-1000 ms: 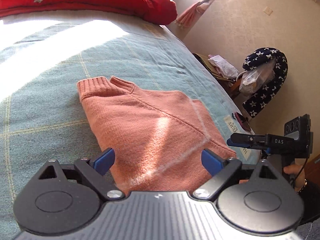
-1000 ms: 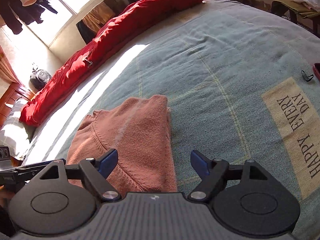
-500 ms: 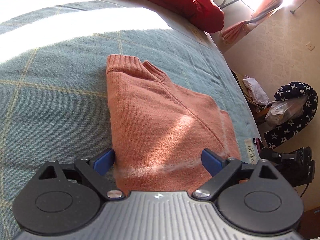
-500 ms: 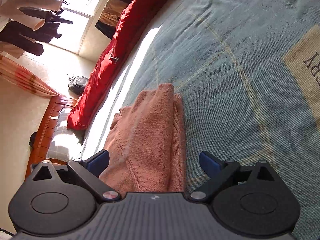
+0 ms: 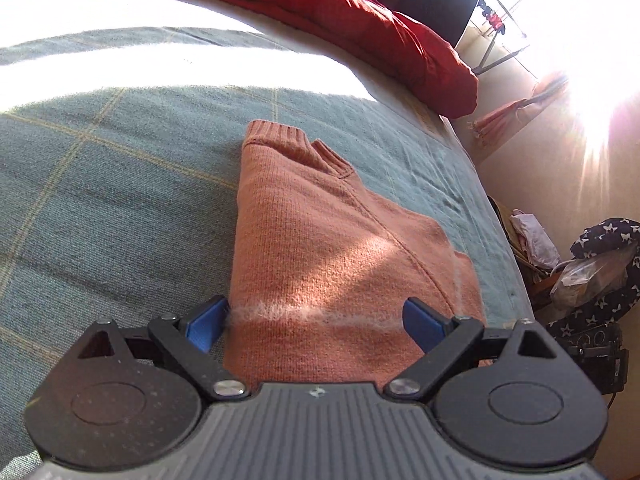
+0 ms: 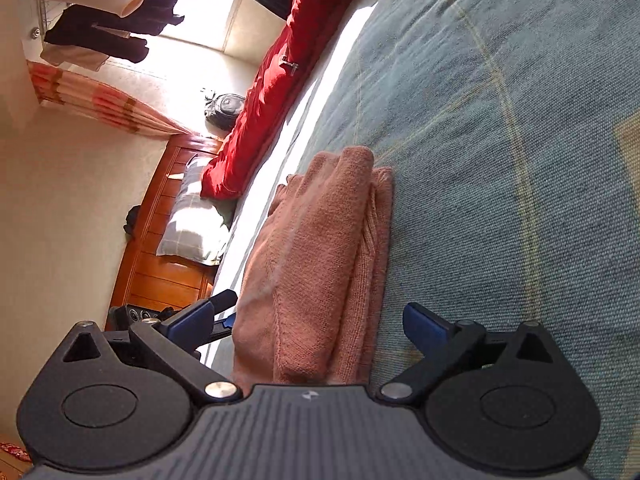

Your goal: Fold clothes

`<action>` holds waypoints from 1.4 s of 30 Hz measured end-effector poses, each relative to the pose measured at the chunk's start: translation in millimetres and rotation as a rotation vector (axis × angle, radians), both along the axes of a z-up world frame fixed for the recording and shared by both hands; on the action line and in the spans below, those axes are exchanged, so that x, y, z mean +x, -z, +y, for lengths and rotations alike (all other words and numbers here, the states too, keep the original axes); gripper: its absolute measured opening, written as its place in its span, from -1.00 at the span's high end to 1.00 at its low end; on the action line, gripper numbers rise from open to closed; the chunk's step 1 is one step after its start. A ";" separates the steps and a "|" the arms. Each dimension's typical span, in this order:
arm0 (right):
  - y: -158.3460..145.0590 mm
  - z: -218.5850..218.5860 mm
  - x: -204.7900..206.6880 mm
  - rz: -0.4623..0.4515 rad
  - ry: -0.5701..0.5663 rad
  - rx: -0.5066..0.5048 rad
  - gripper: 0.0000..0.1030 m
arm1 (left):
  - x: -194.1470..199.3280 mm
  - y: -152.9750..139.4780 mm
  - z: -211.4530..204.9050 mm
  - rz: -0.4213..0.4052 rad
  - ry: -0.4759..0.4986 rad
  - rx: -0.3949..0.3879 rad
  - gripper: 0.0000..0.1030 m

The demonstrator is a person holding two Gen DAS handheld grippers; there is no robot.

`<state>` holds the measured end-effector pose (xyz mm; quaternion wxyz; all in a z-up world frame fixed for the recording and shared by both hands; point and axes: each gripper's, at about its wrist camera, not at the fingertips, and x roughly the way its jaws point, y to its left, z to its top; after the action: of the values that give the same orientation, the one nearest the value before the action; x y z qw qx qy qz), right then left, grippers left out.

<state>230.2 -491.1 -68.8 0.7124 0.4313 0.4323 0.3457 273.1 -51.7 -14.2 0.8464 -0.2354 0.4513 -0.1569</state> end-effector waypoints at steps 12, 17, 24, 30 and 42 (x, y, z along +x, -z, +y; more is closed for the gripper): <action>0.5 8.3 -3.1 0.003 -0.066 0.030 -1.00 | 1.7 15.5 -5.9 0.002 0.029 -0.005 -0.81; 0.0 24.9 4.5 0.043 -0.099 0.008 -1.00 | 0.6 22.1 0.7 0.003 0.051 -0.068 -0.81; -0.7 45.3 16.1 0.105 -0.042 -0.087 -1.00 | 21.3 31.5 8.4 0.058 0.162 -0.135 -0.81; -2.5 61.6 34.8 0.138 -0.029 -0.145 -1.00 | 54.7 38.2 6.3 0.120 0.294 -0.196 -0.84; 3.1 66.1 29.8 0.159 0.022 -0.108 -1.00 | 62.4 59.9 18.8 0.256 0.430 -0.421 -0.88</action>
<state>260.0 -425.0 -71.9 0.7019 0.4231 0.5005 0.2790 335.5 -33.0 -74.1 0.6628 -0.3222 0.5513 -0.3911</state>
